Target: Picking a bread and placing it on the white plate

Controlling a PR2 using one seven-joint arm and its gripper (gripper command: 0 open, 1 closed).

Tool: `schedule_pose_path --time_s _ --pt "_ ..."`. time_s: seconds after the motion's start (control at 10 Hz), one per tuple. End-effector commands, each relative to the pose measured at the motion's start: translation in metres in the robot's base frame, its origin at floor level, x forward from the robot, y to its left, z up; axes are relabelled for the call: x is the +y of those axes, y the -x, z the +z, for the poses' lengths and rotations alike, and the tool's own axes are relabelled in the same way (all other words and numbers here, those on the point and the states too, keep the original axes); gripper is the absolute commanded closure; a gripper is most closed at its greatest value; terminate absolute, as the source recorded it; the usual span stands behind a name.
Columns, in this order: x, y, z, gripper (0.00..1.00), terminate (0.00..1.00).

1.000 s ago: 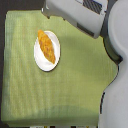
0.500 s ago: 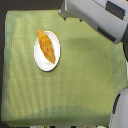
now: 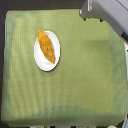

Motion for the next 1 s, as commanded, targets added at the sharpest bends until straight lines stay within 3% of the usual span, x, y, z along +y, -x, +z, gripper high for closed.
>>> schedule_pose_path --time_s 0.0,0.3,0.9 --pt "-0.069 0.036 -0.009 0.00 0.00" --pt "-0.090 0.053 -0.016 0.00 0.00" --pt "-0.088 0.055 -0.018 0.00 0.00"
